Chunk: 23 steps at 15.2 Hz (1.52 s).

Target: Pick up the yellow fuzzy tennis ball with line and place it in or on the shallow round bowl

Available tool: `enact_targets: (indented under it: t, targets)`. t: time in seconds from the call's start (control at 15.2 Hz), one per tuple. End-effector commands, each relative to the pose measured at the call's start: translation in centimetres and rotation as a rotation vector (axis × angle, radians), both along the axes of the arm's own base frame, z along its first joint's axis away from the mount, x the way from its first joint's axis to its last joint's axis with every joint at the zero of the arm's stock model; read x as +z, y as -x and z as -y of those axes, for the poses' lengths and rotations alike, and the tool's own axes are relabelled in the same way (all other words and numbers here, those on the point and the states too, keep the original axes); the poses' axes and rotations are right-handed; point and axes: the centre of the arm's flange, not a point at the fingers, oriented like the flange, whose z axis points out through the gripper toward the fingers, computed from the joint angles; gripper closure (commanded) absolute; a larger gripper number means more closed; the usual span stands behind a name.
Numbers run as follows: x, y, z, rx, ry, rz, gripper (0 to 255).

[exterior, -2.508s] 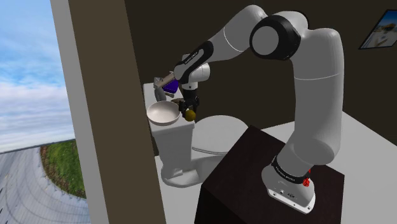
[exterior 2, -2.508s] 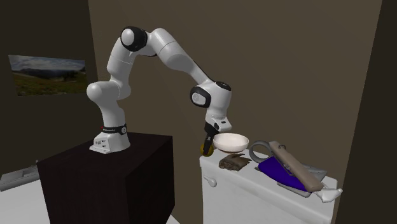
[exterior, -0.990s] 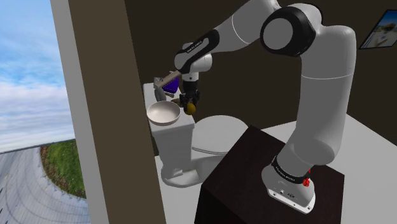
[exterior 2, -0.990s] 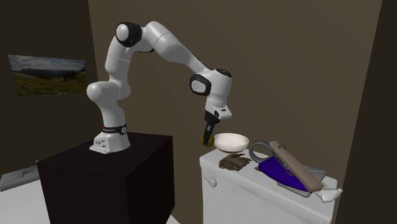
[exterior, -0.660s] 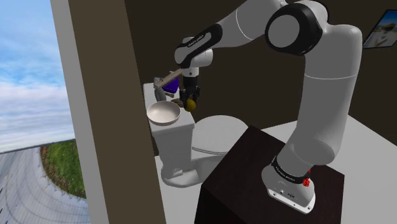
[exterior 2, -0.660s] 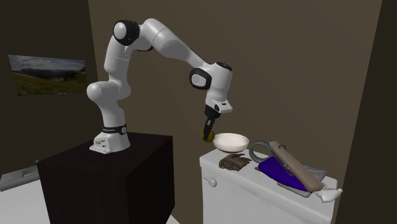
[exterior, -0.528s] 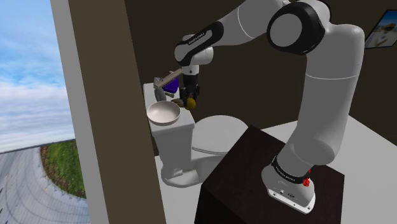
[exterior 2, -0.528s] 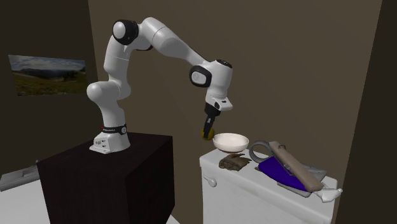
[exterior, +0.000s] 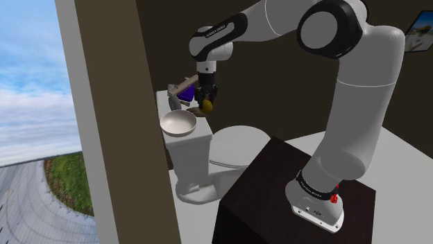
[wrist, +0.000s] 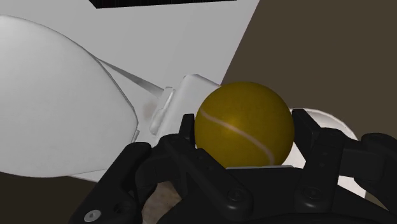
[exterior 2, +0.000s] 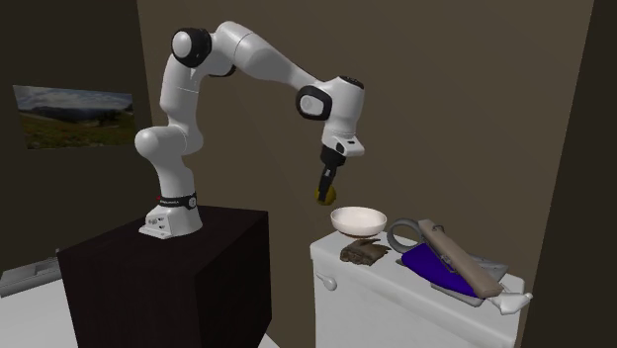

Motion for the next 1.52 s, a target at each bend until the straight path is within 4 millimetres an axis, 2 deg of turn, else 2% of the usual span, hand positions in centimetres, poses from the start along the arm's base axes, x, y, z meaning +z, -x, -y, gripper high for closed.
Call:
enact_targets:
  t: [0.0, 0.59, 0.66, 1.45]
  targets:
    - [0.3, -1.4, -1.3, 0.0, 0.0, -0.001, 255]
    - [0.8, -10.5, -9.0, 0.0, 0.0, -0.001, 255]
    - [0.8, -10.9, -9.4, 0.0, 0.0, -0.001, 255]
    - [-5.5, -10.9, -9.4, 0.0, 0.0, -0.001, 255]
